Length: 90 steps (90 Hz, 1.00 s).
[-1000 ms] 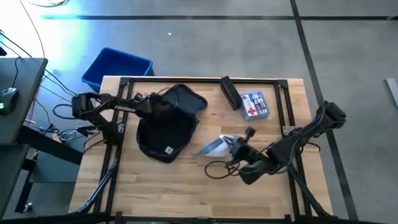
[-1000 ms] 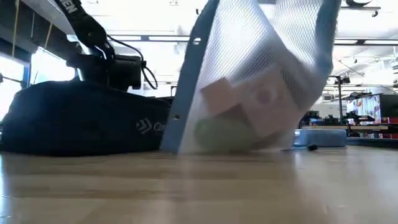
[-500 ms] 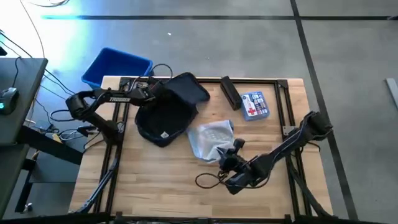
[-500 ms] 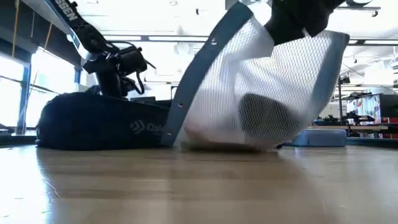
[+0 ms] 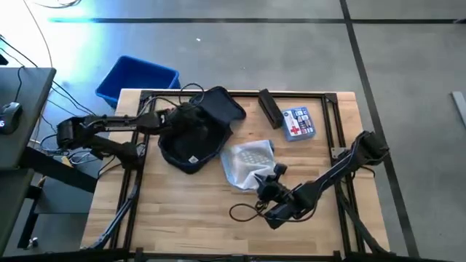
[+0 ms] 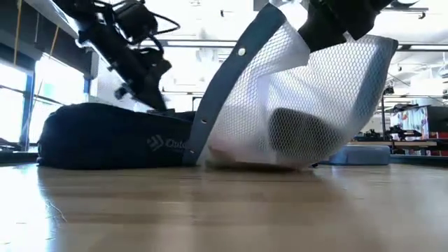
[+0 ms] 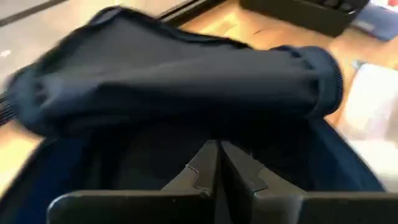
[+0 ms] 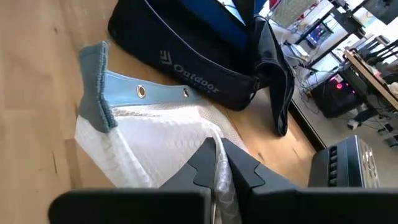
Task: Unpack backpack
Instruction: Remove the white zip bag from the backpack
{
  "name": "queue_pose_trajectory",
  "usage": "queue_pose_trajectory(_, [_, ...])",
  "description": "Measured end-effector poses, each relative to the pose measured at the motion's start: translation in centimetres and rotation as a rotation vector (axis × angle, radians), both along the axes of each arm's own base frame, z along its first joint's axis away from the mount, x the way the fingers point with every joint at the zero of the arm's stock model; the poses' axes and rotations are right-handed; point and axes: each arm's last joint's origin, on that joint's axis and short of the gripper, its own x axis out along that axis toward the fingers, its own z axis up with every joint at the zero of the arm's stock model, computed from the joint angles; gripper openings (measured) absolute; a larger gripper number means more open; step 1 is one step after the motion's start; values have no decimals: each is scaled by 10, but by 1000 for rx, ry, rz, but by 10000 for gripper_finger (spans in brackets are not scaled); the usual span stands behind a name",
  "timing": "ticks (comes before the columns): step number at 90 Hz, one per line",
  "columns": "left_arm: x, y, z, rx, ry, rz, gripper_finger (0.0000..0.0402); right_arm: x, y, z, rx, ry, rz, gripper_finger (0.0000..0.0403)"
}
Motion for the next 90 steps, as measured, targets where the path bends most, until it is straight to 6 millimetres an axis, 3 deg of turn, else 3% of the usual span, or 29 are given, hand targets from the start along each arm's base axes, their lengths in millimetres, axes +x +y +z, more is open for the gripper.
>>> queue_pose_trajectory(16, [30, 10, -39, -52, 0, -95, 0, 0, 0, 0, 1, -1, 0, 0])
queue_pose_trajectory(26, [43, 27, -55, 58, -52, 19, 0, 0, 0, 0, 1, -1, 0, 0])
queue_pose_trajectory(34, [46, 41, -55, 148, -58, 119, 0, 0, 0, 0, 1, -2, 0, 0])
queue_pose_trajectory(45, [36, 59, -48, 334, 51, 302, 0, 0, 0, 0, 2, 0, 1, 0])
queue_pose_trajectory(55, [18, 70, -53, 452, 209, 457, 0, 0, 0, 0, 1, 1, 1, 0])
queue_pose_trajectory(78, [-23, 87, -78, 409, 341, 544, 0, 0, 0, 0, 2, 3, 2, 0])
queue_pose_trajectory(90, [-20, 78, -60, 421, 277, 513, 0, 0, 0, 0, 3, 4, 2, 0])
